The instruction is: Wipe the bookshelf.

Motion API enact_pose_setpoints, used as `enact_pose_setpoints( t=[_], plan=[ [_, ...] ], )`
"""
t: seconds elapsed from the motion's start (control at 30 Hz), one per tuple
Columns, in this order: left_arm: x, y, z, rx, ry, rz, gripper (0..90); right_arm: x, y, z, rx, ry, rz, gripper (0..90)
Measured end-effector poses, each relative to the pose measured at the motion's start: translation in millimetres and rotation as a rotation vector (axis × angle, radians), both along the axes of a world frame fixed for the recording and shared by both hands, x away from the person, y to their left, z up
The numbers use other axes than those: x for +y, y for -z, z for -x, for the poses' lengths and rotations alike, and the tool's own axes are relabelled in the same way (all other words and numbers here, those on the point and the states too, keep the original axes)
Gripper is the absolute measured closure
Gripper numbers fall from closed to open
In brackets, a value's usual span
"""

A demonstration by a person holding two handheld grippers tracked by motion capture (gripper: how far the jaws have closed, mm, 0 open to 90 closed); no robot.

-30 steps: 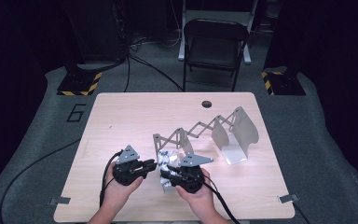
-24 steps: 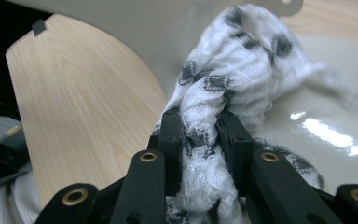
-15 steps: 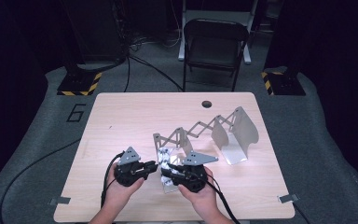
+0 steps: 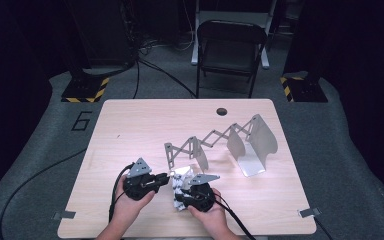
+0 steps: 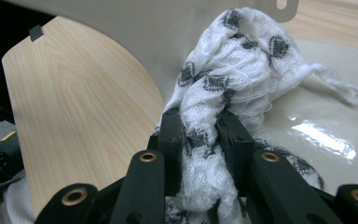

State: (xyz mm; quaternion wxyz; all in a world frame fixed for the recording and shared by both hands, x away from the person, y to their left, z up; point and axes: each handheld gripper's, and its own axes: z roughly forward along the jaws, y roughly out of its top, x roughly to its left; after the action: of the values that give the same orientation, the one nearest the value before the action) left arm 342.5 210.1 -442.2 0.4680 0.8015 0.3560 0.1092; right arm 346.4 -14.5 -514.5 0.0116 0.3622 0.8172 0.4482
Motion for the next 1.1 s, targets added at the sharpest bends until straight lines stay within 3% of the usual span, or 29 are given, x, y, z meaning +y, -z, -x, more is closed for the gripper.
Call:
enact_pose_setpoints(
  t=[0.07, 0.2, 0.27, 0.37, 0.67, 0.7, 0.73, 0.8, 0.87, 0.9, 1.1],
  plan=[
    [-0.5, 0.3, -0.1, 0.004, 0.001, 0.008, 78.1, 0.0, -3.9, -0.6, 0.008, 0.004, 0.003, 73.3],
    [-0.8, -0.7, 0.9, 0.005, 0.008, 0.0, 78.0, -5.4, -52.1, 3.5, -0.108, 0.016, -0.103, 73.2],
    [-0.6, -2.0, 1.6, 0.0, 0.014, 0.002, 77.9, -8.0, -69.1, 6.1, -0.14, 0.023, -0.152, 73.2],
    [-0.9, -3.6, 2.8, -0.003, 0.019, 0.011, 77.2, -9.7, -74.6, 6.9, -0.174, 0.017, -0.156, 73.2],
    [0.7, -9.1, 4.5, -0.014, 0.019, 0.041, 75.9, -0.6, -14.3, -0.8, -0.073, -0.003, 0.018, 73.0],
    [0.7, -9.1, 4.5, -0.014, 0.019, 0.041, 75.5, -0.6, -14.3, -0.8, -0.073, -0.003, 0.018, 73.0],
    [1.3, -10.7, 4.5, -0.023, 0.02, 0.043, 74.6, -0.1, -2.8, -1.7, -0.047, -0.007, 0.045, 72.7],
    [2.6, -13.6, 5.3, -0.032, 0.015, 0.054, 71.9, -1.7, 1.3, -3.2, -0.065, -0.002, 0.058, 72.2],
    [2.0, -16.1, 6.9, -0.049, -0.008, 0.088, 67.4, -3.5, 1.6, -5.1, -0.107, 0.014, 0.109, 71.5],
    [2.2, -17.7, 7.7, -0.054, -0.01, 0.094, 66.1, -4.2, 2.1, -5.6, -0.107, 0.02, 0.129, 71.3],
    [2.5, -22.4, 10.7, -0.072, -0.019, 0.101, 58.8, -9.2, 2.8, -3.0, -0.161, 0.025, 0.207, 71.1]
  ],
)
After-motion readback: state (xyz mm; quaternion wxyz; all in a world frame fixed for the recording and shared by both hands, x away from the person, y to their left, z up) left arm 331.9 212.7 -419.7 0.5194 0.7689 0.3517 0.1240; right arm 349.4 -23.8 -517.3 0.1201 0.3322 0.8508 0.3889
